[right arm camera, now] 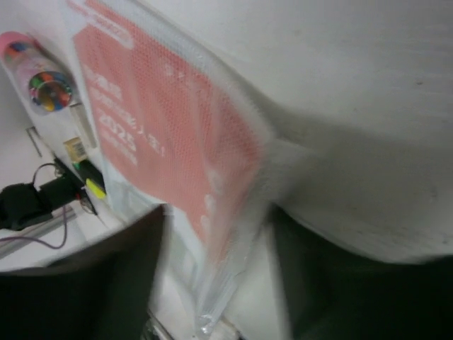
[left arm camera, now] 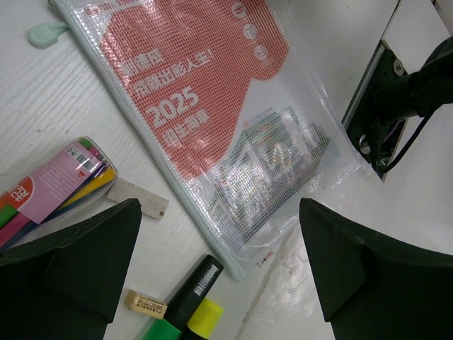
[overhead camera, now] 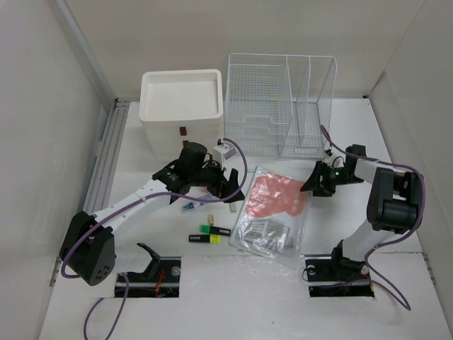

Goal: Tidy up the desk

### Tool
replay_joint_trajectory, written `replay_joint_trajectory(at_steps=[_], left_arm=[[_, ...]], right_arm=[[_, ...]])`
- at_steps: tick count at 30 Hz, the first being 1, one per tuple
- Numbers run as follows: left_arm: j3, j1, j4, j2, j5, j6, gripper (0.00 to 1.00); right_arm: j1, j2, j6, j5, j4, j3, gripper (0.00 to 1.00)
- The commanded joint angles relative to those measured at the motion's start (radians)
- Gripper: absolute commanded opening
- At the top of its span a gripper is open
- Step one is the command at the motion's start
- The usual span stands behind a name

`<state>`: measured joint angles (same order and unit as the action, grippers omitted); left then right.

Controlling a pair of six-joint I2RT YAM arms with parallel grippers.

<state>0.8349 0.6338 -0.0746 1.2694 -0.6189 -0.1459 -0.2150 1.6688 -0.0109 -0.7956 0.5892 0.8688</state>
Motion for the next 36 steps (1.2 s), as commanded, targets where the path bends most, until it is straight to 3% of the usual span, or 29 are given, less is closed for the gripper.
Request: replay_joint_trajectory(at_steps=[1, 2, 3, 4, 11, 16, 23, 36], left_arm=[[0.041, 0.006, 0.015, -0.014, -0.007, 0.017, 0.92], [0.041, 0.006, 0.015, -0.015, -0.007, 0.017, 0.92], [0.041, 0.006, 0.015, -0.015, -0.007, 0.017, 0.92], [0.041, 0.006, 0.015, -0.015, -0.007, 0.017, 0.92], [0.041, 0.006, 0.015, -0.015, -0.007, 0.017, 0.92], [0.041, 0.006, 0.015, -0.015, -0.007, 0.017, 0.92], [0.041, 0.006, 0.015, -0.024, -0.007, 0.017, 0.92], [0.041, 0.006, 0.024, -0.045, -0.025, 0.017, 0.91]], right_arm=[[0.008, 0.017, 0.042, 0.044, -0.058, -0.019, 0.52], [0.008, 0.017, 0.032, 0.053, -0.058, -0.019, 0.40], [0.008, 0.017, 0.032, 0.053, -0.058, -0.019, 0.40], [0.008, 0.017, 0.032, 0.053, -0.058, -0.019, 0.30], [-0.003, 0.017, 0.032, 0.042, -0.069, -0.019, 0.00], [-0.067, 0.008, 0.055, -0.011, -0.039, -0.005, 0.00], [-0.095, -0.032, 0.233, -0.149, 0.133, 0.097, 0.00], [-0.095, -0.314, 0.453, -0.367, 0.349, 0.226, 0.00]])
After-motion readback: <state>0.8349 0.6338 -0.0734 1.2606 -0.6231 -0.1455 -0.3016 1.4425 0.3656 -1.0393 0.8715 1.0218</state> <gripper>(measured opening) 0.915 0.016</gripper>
